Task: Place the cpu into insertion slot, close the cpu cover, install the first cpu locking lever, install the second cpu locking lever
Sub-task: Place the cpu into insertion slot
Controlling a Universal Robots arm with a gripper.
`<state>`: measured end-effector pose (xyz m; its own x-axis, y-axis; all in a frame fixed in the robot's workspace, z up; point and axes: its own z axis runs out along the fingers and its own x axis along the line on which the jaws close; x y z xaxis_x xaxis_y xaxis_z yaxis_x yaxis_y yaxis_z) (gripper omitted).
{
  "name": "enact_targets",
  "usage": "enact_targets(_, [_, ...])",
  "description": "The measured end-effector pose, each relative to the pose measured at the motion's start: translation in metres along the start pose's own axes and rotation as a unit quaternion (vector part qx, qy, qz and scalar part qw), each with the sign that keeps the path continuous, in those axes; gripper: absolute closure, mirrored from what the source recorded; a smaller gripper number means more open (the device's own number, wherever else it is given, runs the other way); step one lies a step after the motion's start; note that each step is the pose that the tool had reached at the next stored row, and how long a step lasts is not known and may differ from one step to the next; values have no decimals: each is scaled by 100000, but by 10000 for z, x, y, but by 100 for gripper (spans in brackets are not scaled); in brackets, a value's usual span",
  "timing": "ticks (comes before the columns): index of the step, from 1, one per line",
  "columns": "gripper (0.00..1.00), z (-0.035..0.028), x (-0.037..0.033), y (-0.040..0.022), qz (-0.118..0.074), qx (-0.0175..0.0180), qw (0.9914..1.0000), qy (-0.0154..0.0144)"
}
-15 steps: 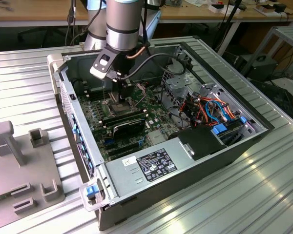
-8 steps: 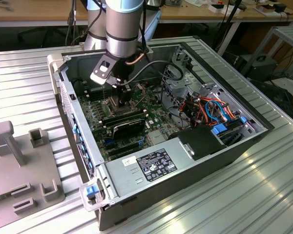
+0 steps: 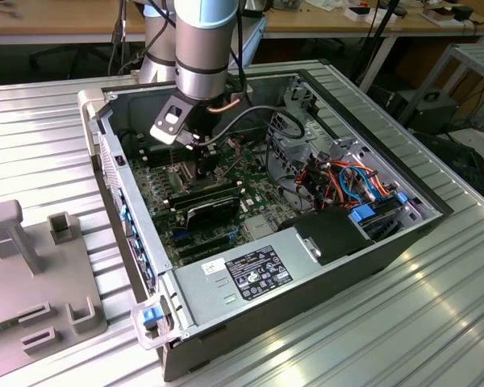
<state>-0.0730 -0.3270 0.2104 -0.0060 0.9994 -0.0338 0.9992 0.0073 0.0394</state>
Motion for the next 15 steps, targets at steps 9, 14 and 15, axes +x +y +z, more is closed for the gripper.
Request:
enact_targets(9, [46, 69, -2, 21, 1, -5, 100000, -11])
enact_targets(14, [46, 84, -23, 18, -4, -6, 100000, -8])
enact_targets(15, [46, 84, -27, 16, 5, -10, 100000, -4])
